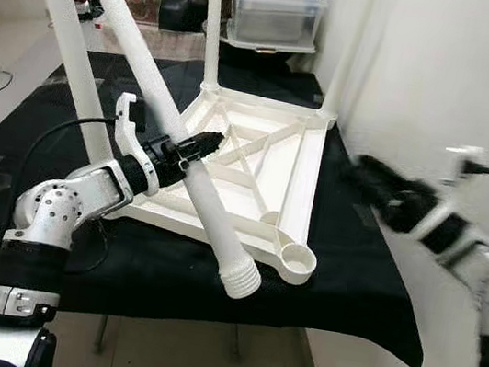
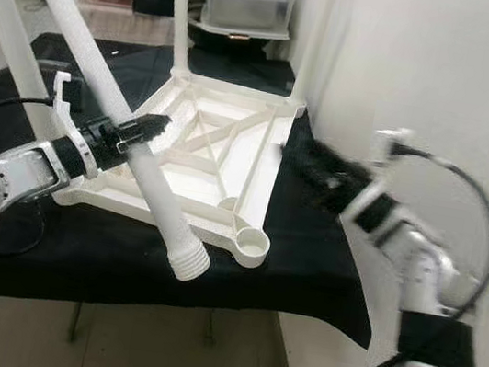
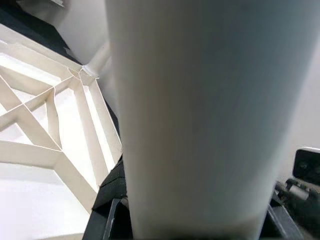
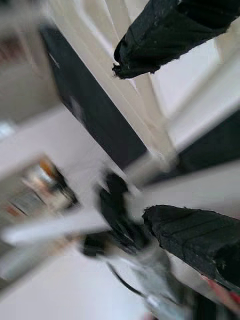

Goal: Building children table

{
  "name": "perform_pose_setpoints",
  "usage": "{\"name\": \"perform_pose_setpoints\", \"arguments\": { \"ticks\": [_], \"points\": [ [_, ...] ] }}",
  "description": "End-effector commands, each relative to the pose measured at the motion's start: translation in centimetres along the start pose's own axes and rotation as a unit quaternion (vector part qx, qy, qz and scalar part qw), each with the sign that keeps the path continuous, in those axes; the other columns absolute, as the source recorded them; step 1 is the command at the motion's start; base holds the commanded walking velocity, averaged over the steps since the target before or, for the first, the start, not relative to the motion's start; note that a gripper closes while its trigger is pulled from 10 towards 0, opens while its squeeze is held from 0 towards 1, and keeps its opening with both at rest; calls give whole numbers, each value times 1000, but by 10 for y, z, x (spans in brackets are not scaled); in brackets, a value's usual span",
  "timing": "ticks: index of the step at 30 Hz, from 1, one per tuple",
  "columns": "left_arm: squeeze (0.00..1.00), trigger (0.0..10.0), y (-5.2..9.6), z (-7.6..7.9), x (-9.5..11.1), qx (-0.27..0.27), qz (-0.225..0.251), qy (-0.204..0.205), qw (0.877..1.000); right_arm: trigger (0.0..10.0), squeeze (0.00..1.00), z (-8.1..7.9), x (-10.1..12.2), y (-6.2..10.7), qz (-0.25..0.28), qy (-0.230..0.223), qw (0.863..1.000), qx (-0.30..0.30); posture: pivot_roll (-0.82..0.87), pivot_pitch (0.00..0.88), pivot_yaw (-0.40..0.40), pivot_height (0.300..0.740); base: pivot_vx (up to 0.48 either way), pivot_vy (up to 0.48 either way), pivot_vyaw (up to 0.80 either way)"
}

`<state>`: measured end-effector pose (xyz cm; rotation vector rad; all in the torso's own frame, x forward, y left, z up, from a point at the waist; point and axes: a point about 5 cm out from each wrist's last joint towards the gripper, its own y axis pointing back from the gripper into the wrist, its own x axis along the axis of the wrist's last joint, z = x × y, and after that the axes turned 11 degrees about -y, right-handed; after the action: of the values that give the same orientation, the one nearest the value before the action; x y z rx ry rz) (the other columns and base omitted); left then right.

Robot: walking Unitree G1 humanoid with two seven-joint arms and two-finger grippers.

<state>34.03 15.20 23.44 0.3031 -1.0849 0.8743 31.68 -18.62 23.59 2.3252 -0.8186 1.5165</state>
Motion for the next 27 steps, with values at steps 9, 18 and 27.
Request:
{"name": "perform_pose_setpoints", "arguments": {
  "ticks": [9, 18, 27],
  "points": [
    [0, 4784, 9, 37, -7, -120, -24, -56, 991, 10000, 0, -42, -73, -50, -187, -80, 975, 94, -27, 0, -20, 740, 0, 0, 0],
    [0, 10000, 12, 46, -17, -148, -35, -54, 987, 10000, 0, -63, -78, -68, -205, -69, 965, 146, -14, 0, -33, 740, 0, 0, 0],
    [0, 10000, 11, 54, -26, -177, -41, -39, 983, 10000, 0, -75, -83, -83, -225, -60, 960, 158, -13, 0, -37, 740, 0, 0, 0]
  ]
}}
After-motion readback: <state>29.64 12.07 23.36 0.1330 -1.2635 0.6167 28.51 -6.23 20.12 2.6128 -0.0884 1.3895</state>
